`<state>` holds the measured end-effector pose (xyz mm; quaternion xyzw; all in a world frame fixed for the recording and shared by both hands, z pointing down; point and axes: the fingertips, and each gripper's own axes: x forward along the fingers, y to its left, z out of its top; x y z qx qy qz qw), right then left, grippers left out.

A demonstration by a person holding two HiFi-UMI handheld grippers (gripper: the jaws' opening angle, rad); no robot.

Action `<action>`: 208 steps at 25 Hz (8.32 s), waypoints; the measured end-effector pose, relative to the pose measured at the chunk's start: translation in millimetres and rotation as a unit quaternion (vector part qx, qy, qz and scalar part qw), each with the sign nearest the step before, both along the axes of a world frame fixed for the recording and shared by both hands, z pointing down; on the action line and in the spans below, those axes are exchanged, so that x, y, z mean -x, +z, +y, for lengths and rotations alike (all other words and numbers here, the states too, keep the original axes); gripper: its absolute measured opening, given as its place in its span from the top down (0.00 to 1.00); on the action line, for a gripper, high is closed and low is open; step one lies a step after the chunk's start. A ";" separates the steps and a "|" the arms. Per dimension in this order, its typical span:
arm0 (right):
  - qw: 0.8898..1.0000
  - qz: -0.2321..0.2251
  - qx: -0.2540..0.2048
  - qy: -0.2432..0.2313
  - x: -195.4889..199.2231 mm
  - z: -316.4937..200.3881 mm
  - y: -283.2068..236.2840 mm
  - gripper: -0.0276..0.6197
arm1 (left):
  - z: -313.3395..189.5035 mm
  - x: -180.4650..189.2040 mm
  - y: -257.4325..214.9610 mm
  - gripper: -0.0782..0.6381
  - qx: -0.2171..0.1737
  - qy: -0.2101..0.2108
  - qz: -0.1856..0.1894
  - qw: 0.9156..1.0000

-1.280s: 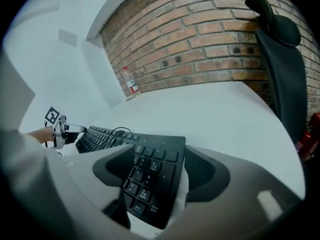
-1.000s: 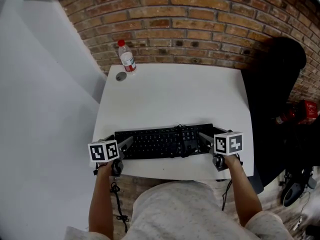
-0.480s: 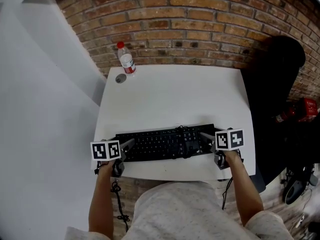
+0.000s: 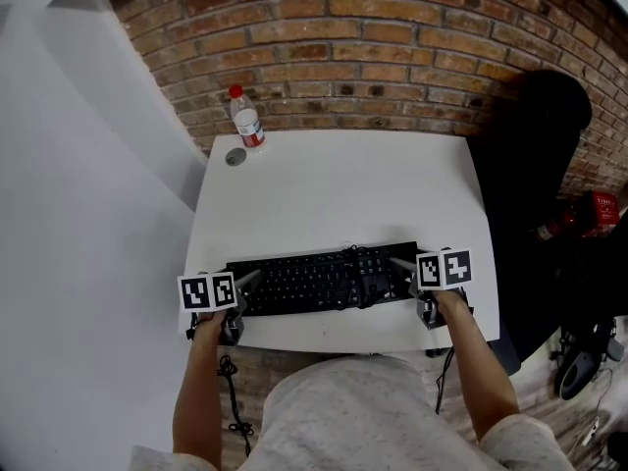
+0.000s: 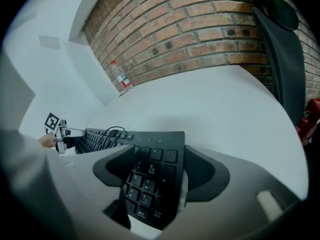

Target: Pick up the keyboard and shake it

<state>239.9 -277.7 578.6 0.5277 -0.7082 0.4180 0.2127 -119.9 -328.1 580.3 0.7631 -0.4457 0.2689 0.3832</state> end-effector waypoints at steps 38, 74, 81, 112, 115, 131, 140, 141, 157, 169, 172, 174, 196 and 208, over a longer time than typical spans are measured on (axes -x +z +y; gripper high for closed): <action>0.991 0.050 -0.115 0.038 -14.2 -6.6 -65.6 0.48 | -36.5 -17.0 -63.5 0.39 -0.134 0.036 0.021 0.990; 0.973 0.093 -0.211 0.019 -6.9 26.1 -83.9 0.50 | -5.2 -8.7 -85.3 0.41 -0.185 0.057 -0.008 0.981; 0.972 0.095 -0.212 0.025 -3.3 38.3 -85.4 0.51 | 8.0 -4.7 -85.6 0.41 -0.185 0.058 -0.013 0.981; 0.971 0.143 -0.191 0.027 12.4 101.2 -69.9 0.52 | 70.0 12.9 -65.5 0.42 -0.183 0.074 -0.030 0.980; 0.971 0.150 -0.185 0.024 14.2 106.4 -68.2 0.52 | 75.0 14.8 -63.2 0.42 -0.182 0.078 -0.031 0.980; 0.961 0.215 -0.171 -0.004 24.2 140.9 -42.4 0.54 | 101.7 25.4 -32.9 0.43 -0.164 0.114 -0.060 0.978; 0.945 0.282 -0.156 -0.049 29.1 154.9 -26.8 0.55 | 115.3 30.6 -14.2 0.43 -0.150 0.149 -0.101 0.972; 0.943 0.290 -0.155 -0.055 29.1 155.9 -24.6 0.55 | 116.8 30.7 -11.8 0.43 -0.147 0.154 -0.105 0.971; 0.902 0.382 -0.102 -0.173 27.7 169.3 -1.3 0.56 | 133.7 33.5 14.9 0.43 -0.090 0.195 -0.138 0.967; 0.896 0.391 -0.078 -0.195 37.7 182.5 -12.2 0.56 | 145.5 29.6 4.1 0.44 -0.095 0.198 -0.128 0.967; 0.907 0.372 -0.091 -0.177 49.2 181.7 -23.1 0.58 | 148.9 26.5 -3.8 0.44 -0.104 0.193 -0.114 0.969; 0.916 0.354 -0.098 -0.162 58.1 180.0 -31.1 0.60 | 150.3 24.0 -11.0 0.45 -0.111 0.188 -0.102 0.971; 0.945 0.232 -0.231 -0.027 119.8 162.7 -134.3 0.85 | 153.0 -42.6 -122.8 0.76 -0.253 0.168 0.002 0.953; 0.951 0.170 -0.259 0.011 131.3 164.2 -152.1 0.94 | 152.8 -40.1 -136.9 0.90 -0.277 0.151 0.016 0.949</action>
